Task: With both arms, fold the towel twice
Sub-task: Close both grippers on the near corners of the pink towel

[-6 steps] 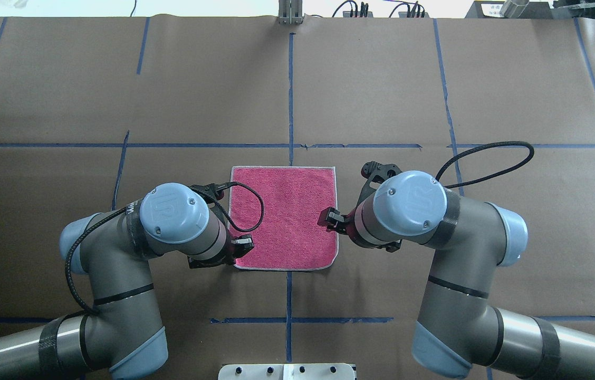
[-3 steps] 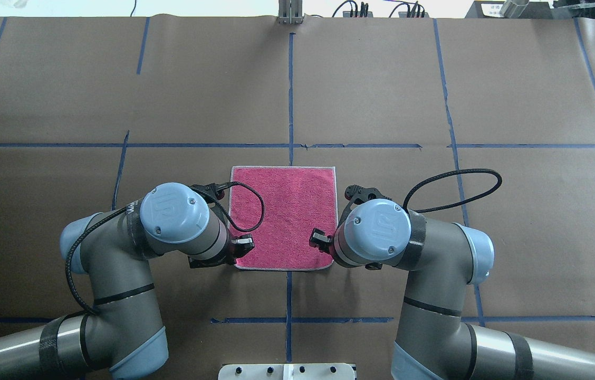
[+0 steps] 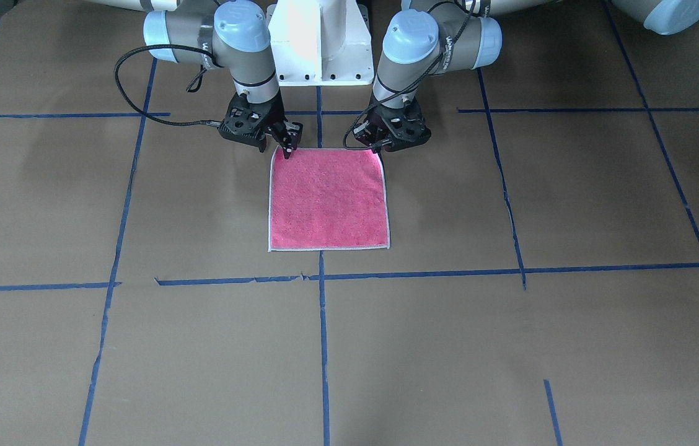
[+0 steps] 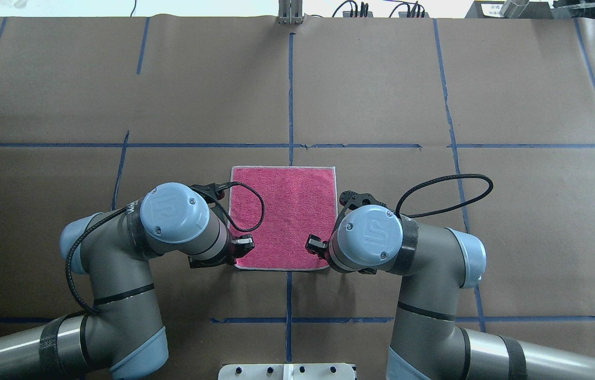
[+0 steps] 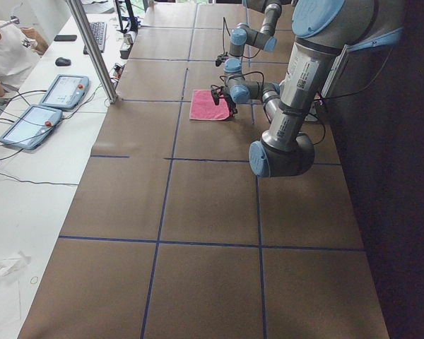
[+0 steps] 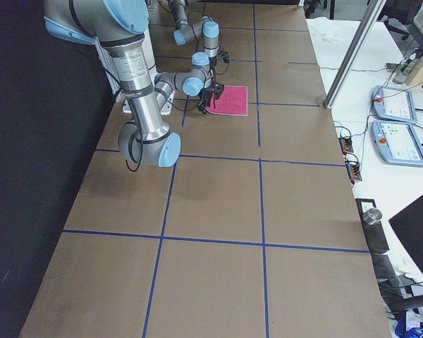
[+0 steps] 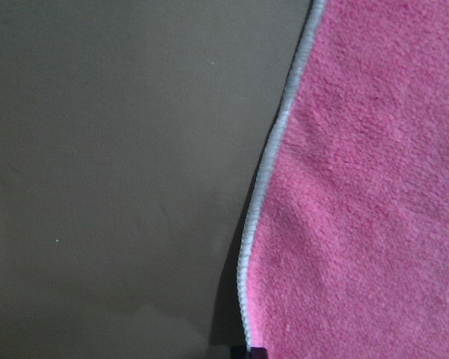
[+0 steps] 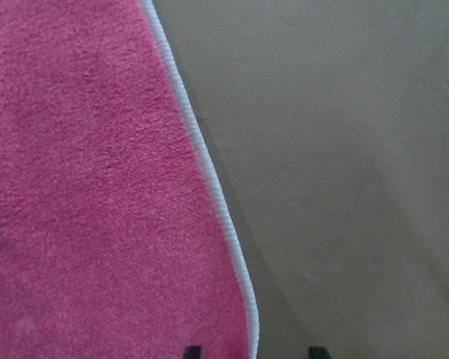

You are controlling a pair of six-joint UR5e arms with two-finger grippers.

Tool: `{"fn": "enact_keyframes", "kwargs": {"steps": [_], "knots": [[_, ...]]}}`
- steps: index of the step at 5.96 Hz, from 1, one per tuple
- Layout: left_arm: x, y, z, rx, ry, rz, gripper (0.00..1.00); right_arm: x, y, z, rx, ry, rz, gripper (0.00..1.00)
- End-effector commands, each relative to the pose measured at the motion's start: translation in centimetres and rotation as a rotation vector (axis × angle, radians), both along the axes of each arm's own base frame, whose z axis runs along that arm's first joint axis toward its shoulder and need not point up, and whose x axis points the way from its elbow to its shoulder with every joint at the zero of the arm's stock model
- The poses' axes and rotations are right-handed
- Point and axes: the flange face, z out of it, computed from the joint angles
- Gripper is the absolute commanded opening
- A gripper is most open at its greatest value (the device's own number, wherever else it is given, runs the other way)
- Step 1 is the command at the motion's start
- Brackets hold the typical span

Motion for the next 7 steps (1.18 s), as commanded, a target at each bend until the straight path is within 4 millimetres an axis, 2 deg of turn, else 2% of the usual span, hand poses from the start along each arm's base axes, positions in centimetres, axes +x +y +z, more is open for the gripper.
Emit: {"fn": "enact_keyframes", "kwargs": {"steps": [1, 2, 3, 5, 6, 7], "knots": [[0.0, 0.0, 0.0, -0.001, 0.000, 0.000, 0.02, 0.1, 0.2, 0.0, 0.002, -0.001, -0.006, 0.38], [0.0, 0.0, -0.1, -0.001, 0.001, -0.002, 0.02, 0.2, 0.4, -0.2, 0.002, -0.004, -0.009, 0.34], [0.0, 0.0, 0.0, -0.001, 0.000, -0.002, 0.02, 0.2, 0.4, -0.2, 0.003, -0.004, -0.008, 0.20], [0.0, 0.0, -0.2, -0.001, 0.003, -0.003, 0.02, 0.4, 0.4, -0.4, 0.005, -0.008, -0.008, 0.11], [-0.1, 0.0, -0.2, -0.002, 0.004, -0.002, 0.02, 0.4, 0.4, -0.6, 0.006, -0.011, -0.008, 0.03], [-0.2, -0.4, -1.2, 0.005, 0.017, -0.011, 0.02, 0.5, 0.4, -0.9, 0.008, -0.018, -0.003, 0.02]]}}
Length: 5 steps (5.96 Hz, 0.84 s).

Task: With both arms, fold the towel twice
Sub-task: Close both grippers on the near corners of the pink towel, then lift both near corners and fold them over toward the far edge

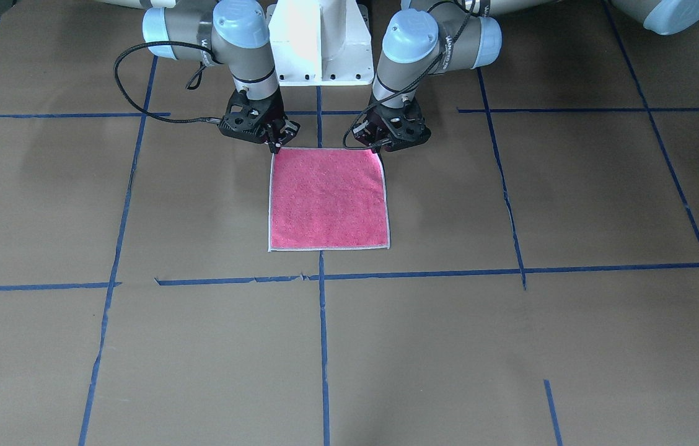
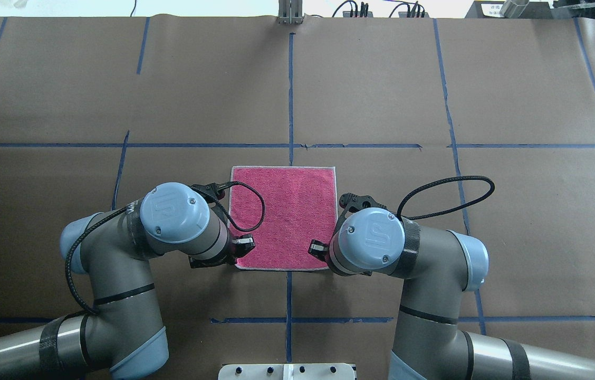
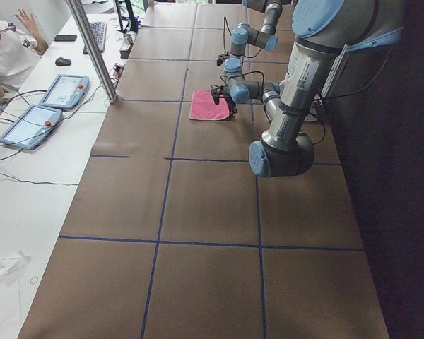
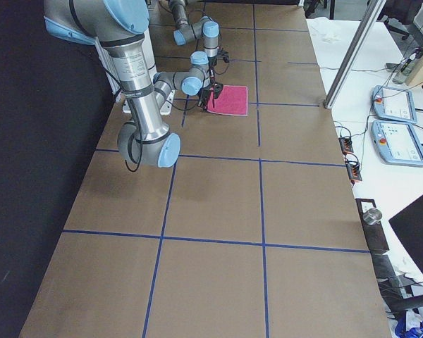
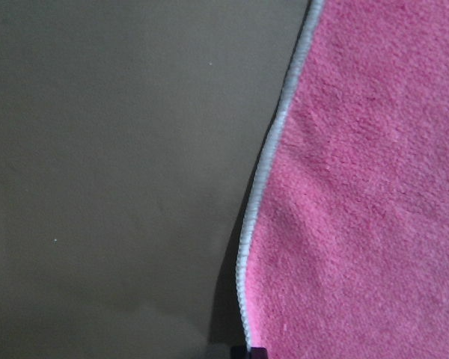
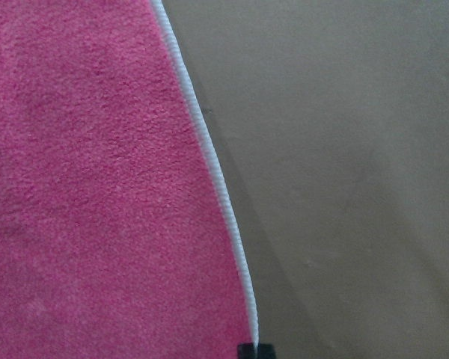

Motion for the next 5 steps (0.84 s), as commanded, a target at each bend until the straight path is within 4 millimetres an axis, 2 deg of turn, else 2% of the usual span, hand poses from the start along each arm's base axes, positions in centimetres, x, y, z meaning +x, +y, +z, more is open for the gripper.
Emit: {"fn": "enact_keyframes", "kwargs": {"steps": [1, 3, 4, 5], "knots": [[-0.8, -1.6, -0.9, 0.007, 0.012, -0.025, 0.02, 0.6, -1.2, -0.3, 0.009, -0.007, 0.025, 0.03], [-1.8, -4.2, -2.1, 0.020, 0.024, -0.063, 0.02, 3.2, -5.6, -0.2, 0.017, -0.004, 0.093, 0.03], [-2.0, -4.5, -2.1, 0.021, 0.025, -0.069, 0.02, 3.9, -6.8, -0.3, 0.018, -0.004, 0.116, 0.04], [-1.5, -5.7, -3.4, 0.024, 0.033, -0.082, 0.02, 3.6, -7.0, -1.2, 0.033, -0.035, 0.119, 0.04]]}}
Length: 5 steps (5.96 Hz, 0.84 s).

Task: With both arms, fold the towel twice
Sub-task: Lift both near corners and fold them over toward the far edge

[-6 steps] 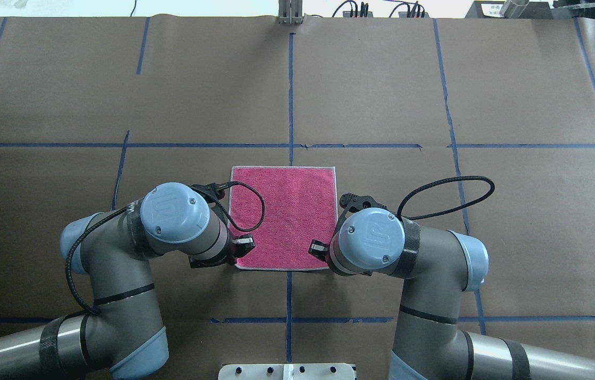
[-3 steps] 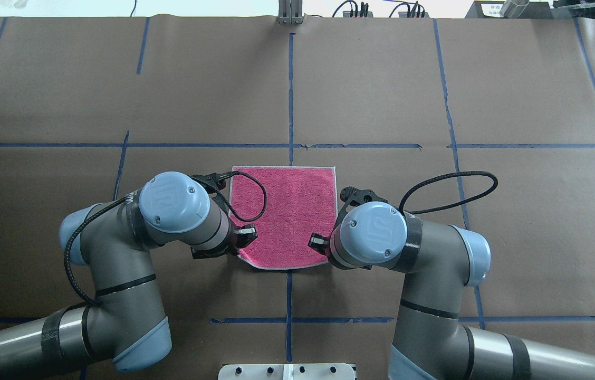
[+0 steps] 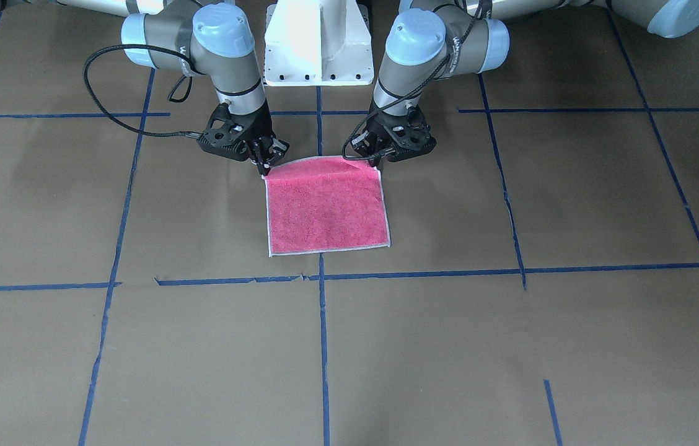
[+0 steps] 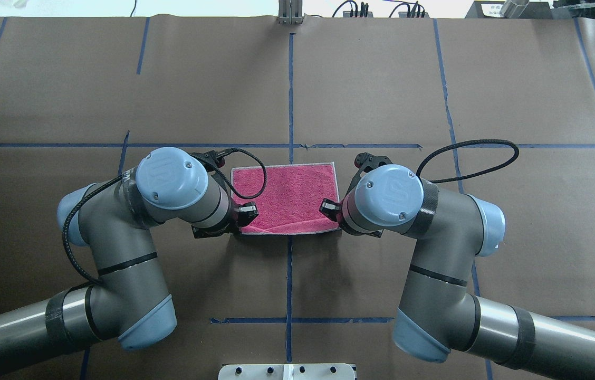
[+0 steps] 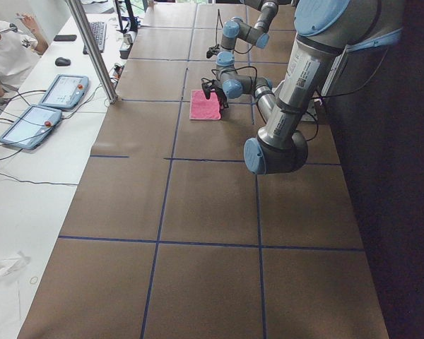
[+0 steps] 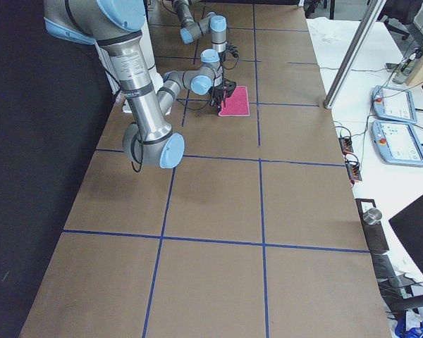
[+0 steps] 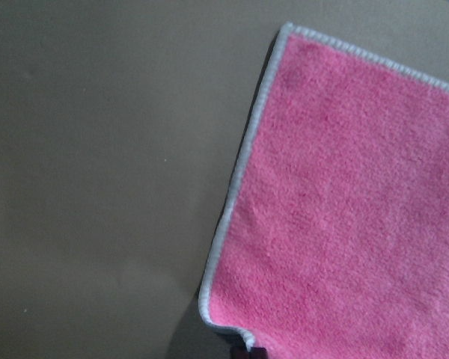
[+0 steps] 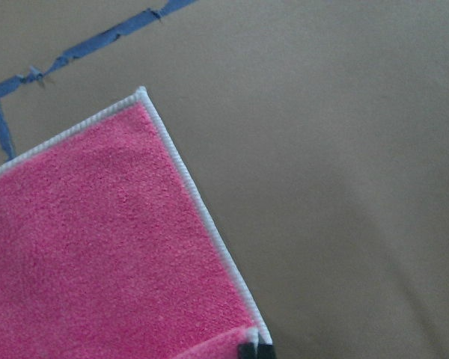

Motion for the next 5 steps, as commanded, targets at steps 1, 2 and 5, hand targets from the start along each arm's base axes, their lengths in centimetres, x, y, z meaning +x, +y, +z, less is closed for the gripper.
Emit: {"fn": "enact_keyframes", "kwargs": {"steps": [1, 2, 5], "knots": [[1.3, -2.0, -1.2, 0.006, 0.014, -0.020, 0.02, -2.6, -1.9, -1.5, 0.027, -0.052, 0.013, 0.04], [1.5, -3.5, -0.1, 0.010, 0.021, -0.038, 0.02, -3.9, -3.0, -1.4, 0.035, -0.064, 0.019, 0.04], [0.9, -6.8, 1.5, 0.006, 0.016, -0.083, 0.02, -0.6, -7.9, -1.1, 0.067, -0.051, 0.071, 0.03]]}}
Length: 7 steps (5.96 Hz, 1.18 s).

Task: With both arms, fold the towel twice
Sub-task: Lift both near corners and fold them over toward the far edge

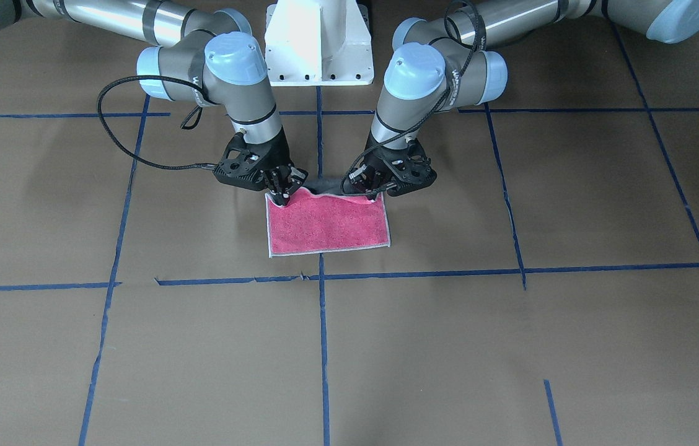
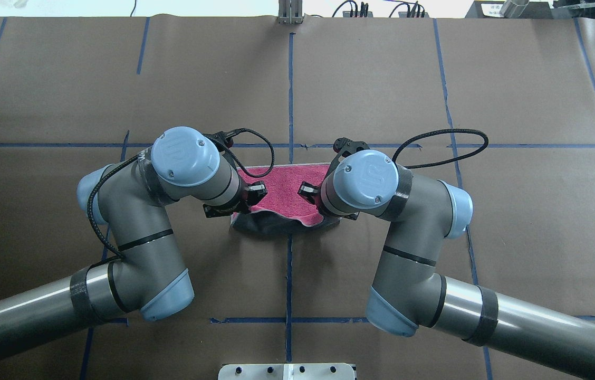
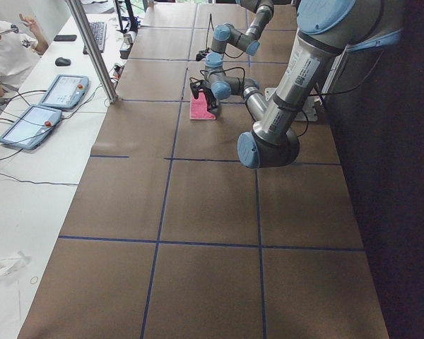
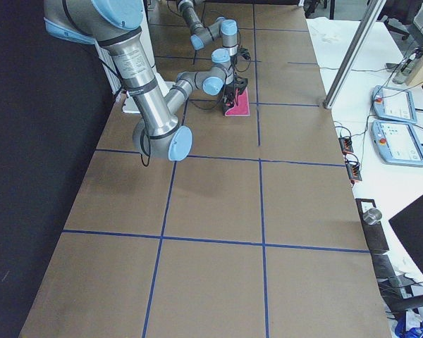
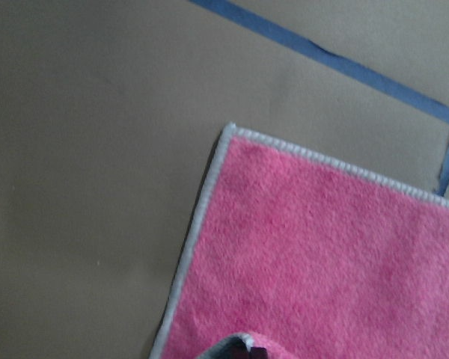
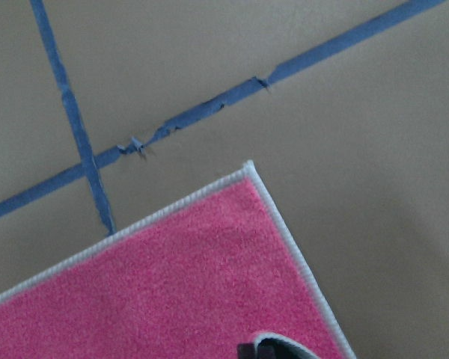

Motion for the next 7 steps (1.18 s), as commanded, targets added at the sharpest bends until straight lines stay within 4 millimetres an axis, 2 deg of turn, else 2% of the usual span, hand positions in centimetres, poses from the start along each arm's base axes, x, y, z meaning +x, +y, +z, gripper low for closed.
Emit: {"fn": "enact_keyframes", "kwargs": {"steps": [1, 2, 3, 4, 5, 6, 7], "knots": [[-0.6, -1.4, 0.1, 0.001, 0.003, -0.022, 0.02, 1.1, -3.4, -0.4, 0.008, 0.010, 0.033, 0.03], [-0.8, -1.8, -0.5, 0.005, 0.009, -0.028, 0.02, -1.0, -4.8, -2.6, 0.009, 0.007, 0.033, 0.03], [-1.1, -2.6, -0.5, 0.003, 0.005, -0.040, 0.02, -1.5, -5.8, -2.2, 0.010, 0.004, 0.040, 0.02], [-1.2, -3.3, 0.0, -0.004, -0.003, -0.048, 0.02, -2.1, -7.6, 0.0, 0.024, -0.023, 0.055, 0.02], [-0.5, -3.8, 0.7, 0.000, 0.000, -0.049, 0.02, -1.7, -8.8, 1.0, 0.018, -0.017, 0.066, 0.02], [0.2, -4.3, 1.4, 0.002, 0.005, -0.050, 0.02, -1.4, -9.1, 1.2, 0.012, -0.018, 0.057, 0.03], [0.9, -4.7, 1.3, -0.009, 0.000, -0.055, 0.18, -1.4, -9.1, 1.1, 0.013, -0.021, 0.058, 0.09]]}}
